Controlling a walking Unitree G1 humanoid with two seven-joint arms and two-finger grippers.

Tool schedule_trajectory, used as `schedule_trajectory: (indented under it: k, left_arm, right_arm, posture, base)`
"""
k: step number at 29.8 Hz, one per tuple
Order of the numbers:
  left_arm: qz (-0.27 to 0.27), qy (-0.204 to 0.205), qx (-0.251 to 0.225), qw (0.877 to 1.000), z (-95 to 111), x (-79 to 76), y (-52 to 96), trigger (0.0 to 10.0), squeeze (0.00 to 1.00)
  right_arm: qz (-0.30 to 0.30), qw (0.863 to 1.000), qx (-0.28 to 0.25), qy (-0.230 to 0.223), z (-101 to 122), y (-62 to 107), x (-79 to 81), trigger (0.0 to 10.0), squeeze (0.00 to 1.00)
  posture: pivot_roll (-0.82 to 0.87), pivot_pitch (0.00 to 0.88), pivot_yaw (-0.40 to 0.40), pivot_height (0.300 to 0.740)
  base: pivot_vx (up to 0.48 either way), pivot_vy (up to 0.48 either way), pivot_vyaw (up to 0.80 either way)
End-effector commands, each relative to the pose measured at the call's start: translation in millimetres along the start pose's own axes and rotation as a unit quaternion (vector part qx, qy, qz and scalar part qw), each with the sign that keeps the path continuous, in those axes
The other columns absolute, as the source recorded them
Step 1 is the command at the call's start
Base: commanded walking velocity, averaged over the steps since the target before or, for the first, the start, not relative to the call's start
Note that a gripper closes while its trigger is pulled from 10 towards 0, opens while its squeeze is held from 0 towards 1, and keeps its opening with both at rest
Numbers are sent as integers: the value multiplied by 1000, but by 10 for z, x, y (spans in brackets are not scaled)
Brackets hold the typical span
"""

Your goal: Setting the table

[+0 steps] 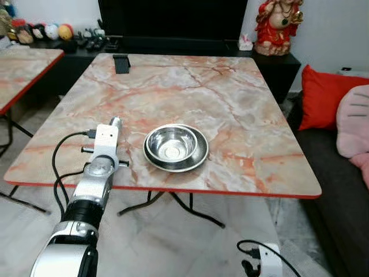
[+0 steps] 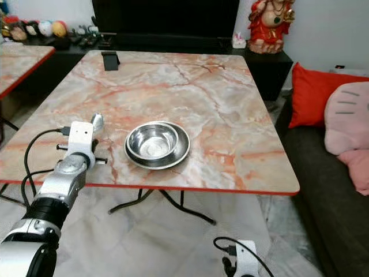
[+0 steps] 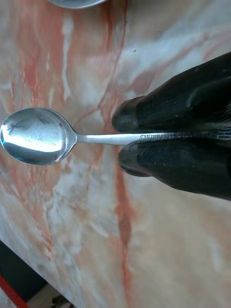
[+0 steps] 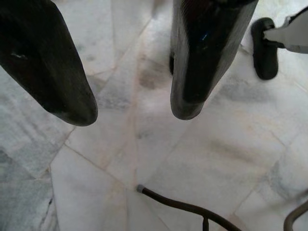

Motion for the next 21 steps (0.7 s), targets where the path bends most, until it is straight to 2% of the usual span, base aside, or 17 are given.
schedule_trajectory:
  k: [1, 7, 11, 12, 16, 18, 21]
  left_arm:
    - [9, 3, -13, 1000, 84, 73, -15, 10000, 0]
    - [-7, 21, -17, 1000, 126, 68, -24, 10000, 0]
    - [-59, 60, -7, 996, 117, -40, -27, 10000, 0]
    - [-88, 66, -2, 994, 127, -110, -26, 10000, 0]
    - [-95, 76, 14, 992, 139, -142, -48, 10000, 0]
    - [-97, 96, 15, 990, 206, -198, -70, 10000, 0]
    - [-106, 82, 23, 991, 236, -273, -82, 10000, 0]
  right_arm:
    - [0, 1000, -2, -6, 19, -6, 4, 10000, 0]
    - [1, 1000, -1, -6, 18, -6, 3, 10000, 0]
    - [5, 1000, -2, -9, 23, -7, 13, 10000, 0]
    - [7, 1000, -2, -9, 25, -9, 18, 10000, 0]
    - [10, 1000, -1, -9, 28, -11, 30, 10000, 0]
    - [11, 1000, 0, -9, 27, -12, 32, 10000, 0]
    - [12, 1000, 2, -8, 25, -13, 36, 10000, 0]
  posture:
    - [31, 0, -61, 740]
    - [30, 0, -59, 740]
    - [28, 0, -57, 740]
    - [27, 0, -54, 740]
    - [25, 0, -53, 740]
    - [27, 0, -56, 740]
    - [25, 0, -56, 740]
  base:
    - [0, 0, 0]
    - [0, 0, 0]
    - [0, 0, 0]
    - [0, 0, 0]
    - [0, 0, 0]
    - [0, 0, 0]
    - [0, 0, 0]
Point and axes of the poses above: a point about 5 cm out from each wrist's last joint towards the gripper, its own y axis pointing back from the gripper into the wrist, its own z axis along the axis of the wrist's last joint, x = y × z, the point moved 3 cm from there along -y, pointing out of the wrist towards the gripper, and after that the axes turned 8 degrees about y, right-handed, at the moved point
